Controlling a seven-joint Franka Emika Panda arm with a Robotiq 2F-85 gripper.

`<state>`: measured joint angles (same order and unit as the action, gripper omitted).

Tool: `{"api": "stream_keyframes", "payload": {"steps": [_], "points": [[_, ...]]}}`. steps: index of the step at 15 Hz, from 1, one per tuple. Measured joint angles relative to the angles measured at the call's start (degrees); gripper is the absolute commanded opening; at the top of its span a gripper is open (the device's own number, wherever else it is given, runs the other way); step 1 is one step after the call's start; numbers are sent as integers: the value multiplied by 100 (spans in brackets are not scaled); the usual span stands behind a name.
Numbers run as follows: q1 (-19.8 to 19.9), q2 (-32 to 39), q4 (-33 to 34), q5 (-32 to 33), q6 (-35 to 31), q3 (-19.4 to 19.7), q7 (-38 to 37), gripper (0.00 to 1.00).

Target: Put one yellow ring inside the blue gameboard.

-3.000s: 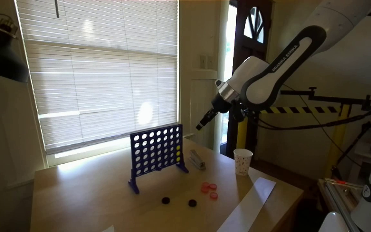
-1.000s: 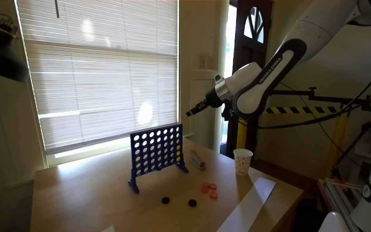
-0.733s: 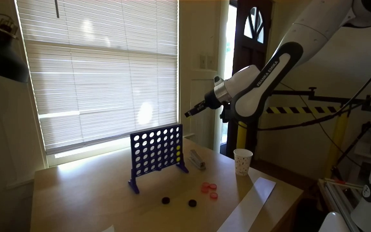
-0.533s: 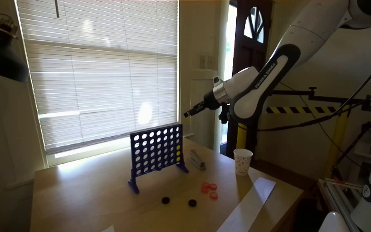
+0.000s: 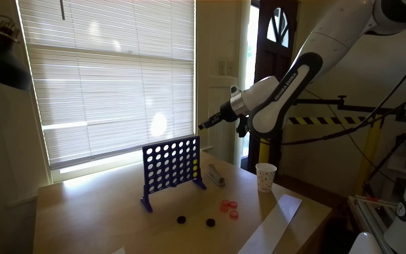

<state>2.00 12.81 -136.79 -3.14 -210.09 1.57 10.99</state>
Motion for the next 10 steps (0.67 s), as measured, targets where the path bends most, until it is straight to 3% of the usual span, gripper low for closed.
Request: {"api": "stream_keyframes", "payload": {"steps": [10], "points": [[163, 392, 235, 532, -353, -27, -316, 10]]}}
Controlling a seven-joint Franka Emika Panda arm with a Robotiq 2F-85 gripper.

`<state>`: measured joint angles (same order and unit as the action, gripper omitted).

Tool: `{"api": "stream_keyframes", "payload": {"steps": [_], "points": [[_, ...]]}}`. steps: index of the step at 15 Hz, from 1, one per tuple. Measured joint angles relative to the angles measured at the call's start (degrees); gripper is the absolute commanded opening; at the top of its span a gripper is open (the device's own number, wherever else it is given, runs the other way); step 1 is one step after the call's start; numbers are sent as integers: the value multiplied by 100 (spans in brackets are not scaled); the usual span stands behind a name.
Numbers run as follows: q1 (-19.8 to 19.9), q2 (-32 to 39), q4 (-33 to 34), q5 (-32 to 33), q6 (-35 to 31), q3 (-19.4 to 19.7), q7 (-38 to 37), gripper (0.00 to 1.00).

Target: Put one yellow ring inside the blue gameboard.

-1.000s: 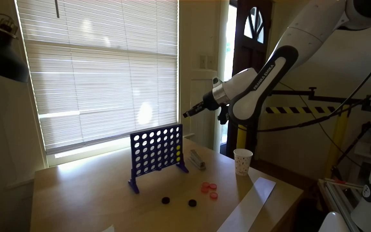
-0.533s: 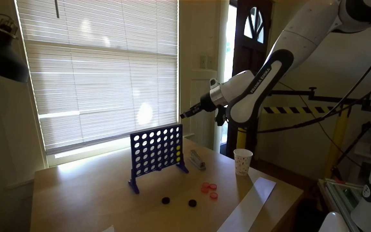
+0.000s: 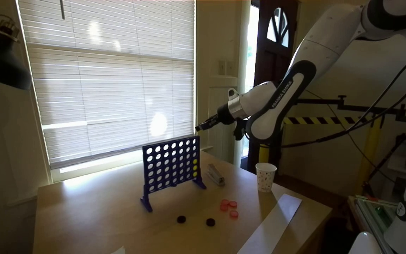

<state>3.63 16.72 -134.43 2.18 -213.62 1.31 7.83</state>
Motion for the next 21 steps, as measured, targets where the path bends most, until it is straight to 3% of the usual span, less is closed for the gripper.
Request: {"api": "stream_keyframes", "payload": {"steps": [21], "points": [[21, 453, 327, 41, -324, 81, -81, 10]]}}
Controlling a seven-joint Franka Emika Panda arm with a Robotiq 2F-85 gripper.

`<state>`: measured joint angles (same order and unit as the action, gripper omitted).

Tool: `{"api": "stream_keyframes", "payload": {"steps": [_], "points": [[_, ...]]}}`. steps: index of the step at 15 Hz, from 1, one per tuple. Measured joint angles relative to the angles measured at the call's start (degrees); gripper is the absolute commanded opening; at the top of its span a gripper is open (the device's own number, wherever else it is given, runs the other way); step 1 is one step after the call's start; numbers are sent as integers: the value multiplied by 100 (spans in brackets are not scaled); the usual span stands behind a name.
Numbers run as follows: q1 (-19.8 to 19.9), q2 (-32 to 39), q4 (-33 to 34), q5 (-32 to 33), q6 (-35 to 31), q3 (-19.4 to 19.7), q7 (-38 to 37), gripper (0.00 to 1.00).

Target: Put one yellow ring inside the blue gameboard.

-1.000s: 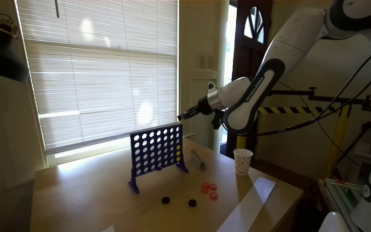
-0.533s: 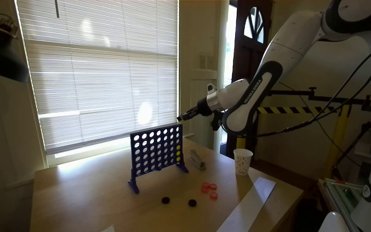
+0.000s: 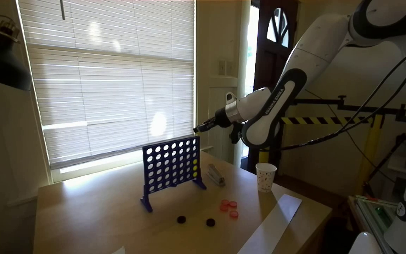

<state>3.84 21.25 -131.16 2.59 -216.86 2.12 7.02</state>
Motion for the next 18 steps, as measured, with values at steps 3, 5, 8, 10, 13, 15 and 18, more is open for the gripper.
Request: {"api": "stream_keyframes", "payload": {"steps": [3, 5, 8, 10, 13, 15, 18], "points": [[-4, 50, 17, -1, -80, 10, 0, 10], [-9, 80, 19, -2, -124, 12, 0, 10], [-13, 97, 21, -3, -142, 13, 0, 10], [-17, 102, 23, -8, -147, 16, 0, 10], [-22, 115, 31, -17, -157, 23, 0, 10], [-29, 128, 42, -22, -163, 31, 0, 10], [-38, 175, 101, -31, -167, 35, 0, 10]]}}
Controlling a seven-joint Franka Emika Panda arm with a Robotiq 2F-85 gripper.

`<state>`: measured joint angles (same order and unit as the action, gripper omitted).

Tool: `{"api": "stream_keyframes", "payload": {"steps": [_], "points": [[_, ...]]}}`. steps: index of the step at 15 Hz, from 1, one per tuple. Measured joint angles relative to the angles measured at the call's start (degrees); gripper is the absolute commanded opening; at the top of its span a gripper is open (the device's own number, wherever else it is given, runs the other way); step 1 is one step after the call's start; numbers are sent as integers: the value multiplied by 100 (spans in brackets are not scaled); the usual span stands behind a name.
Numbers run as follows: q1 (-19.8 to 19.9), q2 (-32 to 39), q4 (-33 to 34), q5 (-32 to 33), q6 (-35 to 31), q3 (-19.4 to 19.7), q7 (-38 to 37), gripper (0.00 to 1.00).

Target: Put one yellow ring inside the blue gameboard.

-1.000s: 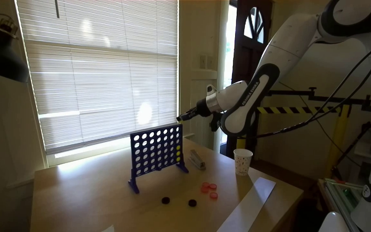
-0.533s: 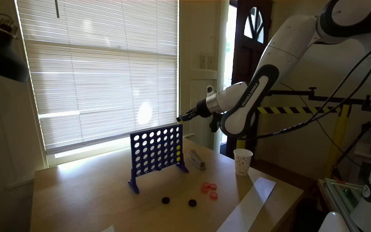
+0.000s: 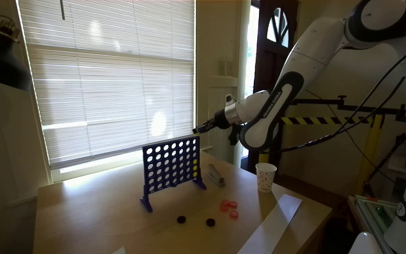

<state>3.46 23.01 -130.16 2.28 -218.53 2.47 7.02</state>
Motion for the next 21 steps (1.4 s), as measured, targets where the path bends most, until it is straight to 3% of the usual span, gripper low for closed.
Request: {"api": "stream_keyframes", "payload": {"steps": [21], "points": [[-189, 191, 166, -114, -4, 77, 3, 10]]}}
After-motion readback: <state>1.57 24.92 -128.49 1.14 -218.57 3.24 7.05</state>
